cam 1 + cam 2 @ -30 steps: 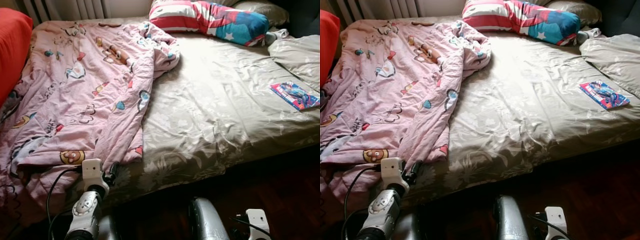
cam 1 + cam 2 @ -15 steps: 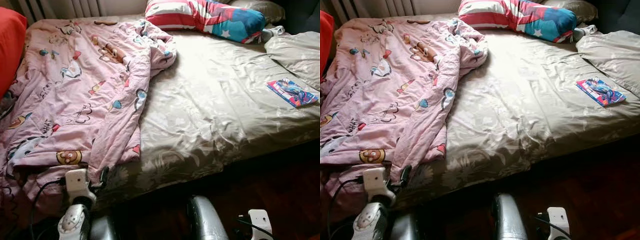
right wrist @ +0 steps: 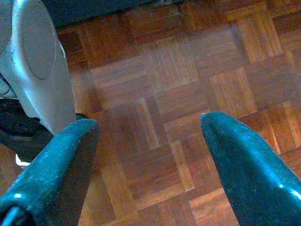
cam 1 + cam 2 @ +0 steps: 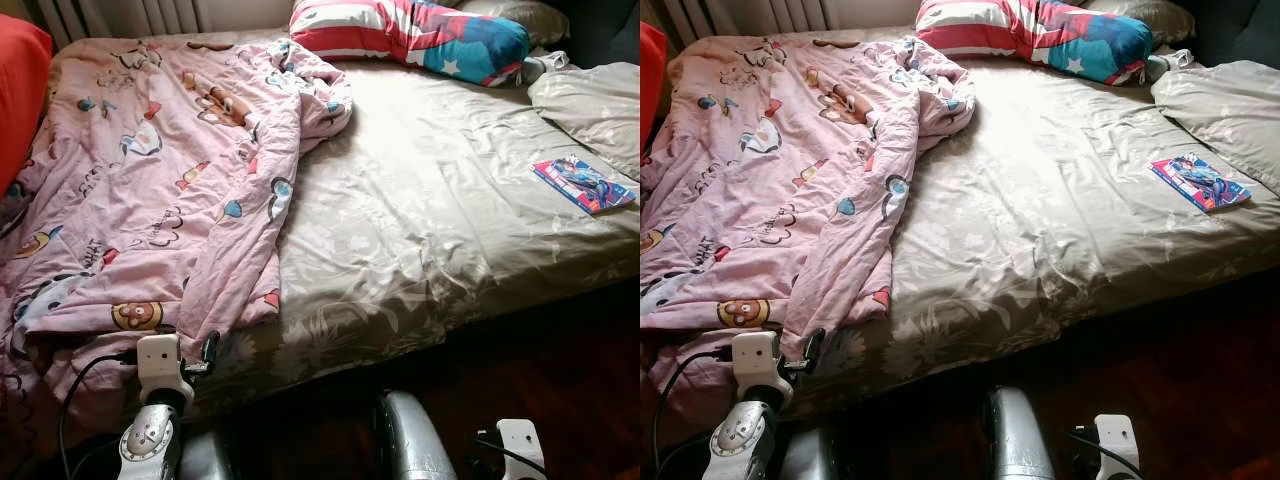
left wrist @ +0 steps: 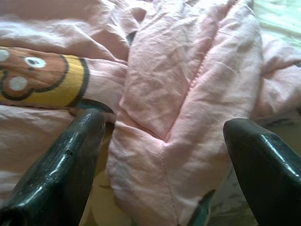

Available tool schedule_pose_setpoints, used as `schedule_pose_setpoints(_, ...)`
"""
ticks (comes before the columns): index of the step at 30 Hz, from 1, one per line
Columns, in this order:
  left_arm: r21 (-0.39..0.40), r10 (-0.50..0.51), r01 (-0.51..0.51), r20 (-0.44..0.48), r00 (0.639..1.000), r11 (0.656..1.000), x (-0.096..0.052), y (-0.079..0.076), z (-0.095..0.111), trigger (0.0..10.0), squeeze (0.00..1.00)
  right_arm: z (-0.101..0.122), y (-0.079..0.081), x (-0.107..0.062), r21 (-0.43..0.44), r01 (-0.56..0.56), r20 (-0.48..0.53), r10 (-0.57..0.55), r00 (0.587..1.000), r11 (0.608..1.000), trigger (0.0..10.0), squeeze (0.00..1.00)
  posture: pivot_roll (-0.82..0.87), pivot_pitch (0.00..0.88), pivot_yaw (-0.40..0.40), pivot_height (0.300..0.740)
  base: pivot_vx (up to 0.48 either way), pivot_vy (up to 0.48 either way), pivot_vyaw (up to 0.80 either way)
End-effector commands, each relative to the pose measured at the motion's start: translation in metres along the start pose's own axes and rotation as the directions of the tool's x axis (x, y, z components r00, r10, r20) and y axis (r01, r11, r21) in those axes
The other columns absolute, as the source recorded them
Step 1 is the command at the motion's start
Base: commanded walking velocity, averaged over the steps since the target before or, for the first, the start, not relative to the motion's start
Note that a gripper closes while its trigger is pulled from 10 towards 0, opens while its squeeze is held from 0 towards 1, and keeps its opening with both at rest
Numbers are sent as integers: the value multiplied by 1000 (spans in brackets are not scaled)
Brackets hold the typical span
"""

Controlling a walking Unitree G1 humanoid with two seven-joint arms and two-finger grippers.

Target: Clean up the room

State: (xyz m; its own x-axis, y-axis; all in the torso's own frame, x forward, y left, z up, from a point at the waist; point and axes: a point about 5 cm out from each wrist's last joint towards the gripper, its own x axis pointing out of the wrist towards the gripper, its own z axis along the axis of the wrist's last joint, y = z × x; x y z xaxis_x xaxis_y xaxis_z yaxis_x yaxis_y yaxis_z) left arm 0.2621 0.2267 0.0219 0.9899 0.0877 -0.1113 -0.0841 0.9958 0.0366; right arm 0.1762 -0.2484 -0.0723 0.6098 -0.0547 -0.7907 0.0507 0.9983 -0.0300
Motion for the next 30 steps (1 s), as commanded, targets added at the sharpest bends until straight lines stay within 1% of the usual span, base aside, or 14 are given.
schedule_pose_setpoints(1, 36, -25, 27, -35, 999, 999, -6, -1, -8, 10000, 0, -3, -1, -1, 8, 8, -5, -8, 1000, 1000, 10000, 0, -30, 125, -51, 545, 0, 0, 0)
schedule_pose_setpoints(3, 40, -46, 48, -50, 998, 998, -9, -2, -12, 10000, 0, -3, -1, -1, 9, 7, -4, -7, 1000, 1000, 10000, 0, -28, 126, -52, 545, 0, 0, 0)
schedule_pose_setpoints(5, 74, -56, 61, -67, 996, 995, -11, -2, -15, 10000, 0, -3, -1, -1, 9, 6, -4, -6, 1000, 1000, 10000, 0, -26, 127, -52, 545, 0, 0, 0)
schedule_pose_setpoints(7, 91, -44, 50, -75, 996, 995, -13, -1, -17, 10000, 0, -2, -1, -1, 9, 5, -3, -5, 1000, 1000, 10000, 0, -22, 124, -53, 545, 0, 0, 0)
schedule_pose_setpoints(9, 108, -38, 47, -81, 996, 993, -14, 0, -17, 10000, 0, -2, -1, -1, 9, 4, -2, -4, 1000, 1000, 10000, 0, -20, 125, -53, 545, 0, 0, 0)
schedule_pose_setpoints(11, 147, -40, 55, -98, 994, 988, -14, 0, -19, 10000, 0, -2, -1, -1, 8, 3, -2, -3, 1000, 1000, 10000, 0, -19, 124, -54, 545, 0, 0, 0)
schedule_pose_setpoints(13, 147, -35, 50, -101, 994, 988, -15, 0, -20, 10000, 0, -1, -1, 0, 7, 2, -1, -2, 1000, 1000, 10000, 0, -21, 125, -54, 545, 0, 0, 0)
schedule_pose_setpoints(16, 185, -31, 51, -112, 993, 981, -12, -3, -21, 10000, 0, -1, -1, 0, 6, 2, -1, -2, 1000, 1000, 10000, 0, -23, 125, -59, 545, 0, 0, 0)
schedule_pose_setpoints(18, 211, -51, 74, -114, 992, 975, -10, -6, -20, 10000, 0, -1, -1, 0, 7, 3, -2, -3, 1000, 1000, 10000, 0, -23, 125, -59, 545, 0, 0, 0)
schedule_pose_setpoints(19, 240, -71, 100, -124, 990, 966, -9, -10, -21, 10000, 0, -1, -1, 0, 6, 3, -2, -3, 1000, 1000, 10000, 0, -23, 125, -60, 545, 0, 0, 0)
schedule_pose_setpoints(23, 269, -69, 104, -138, 988, 958, -7, -14, -22, 10000, 0, -1, -1, 0, 7, 2, 0, -2, 1000, 1000, 10000, 0, -27, 123, -59, 545, 0, 0, 0)
schedule_pose_setpoints(27, 317, -64, 114, -165, 984, 941, -6, -16, -25, 10000, 0, -1, -1, 0, 8, 2, 0, -2, 1000, 1000, 10000, 0, -28, 122, -60, 545, 0, 0, 0)
schedule_pose_setpoints(28, 369, -33, 93, -165, 986, 925, -4, -14, -25, 10000, 0, -1, -1, 0, 6, 3, -1, -3, 1000, 1000, 10000, 0, -30, 121, -60, 545, 0, 0, 0)
schedule_pose_setpoints(30, 396, -6, 71, -164, 986, 916, -3, -12, -24, 10000, 0, -1, -1, 0, 6, 3, -1, -3, 1000, 1000, 10000, 0, -30, 121, -60, 545, 0, 0, 0)
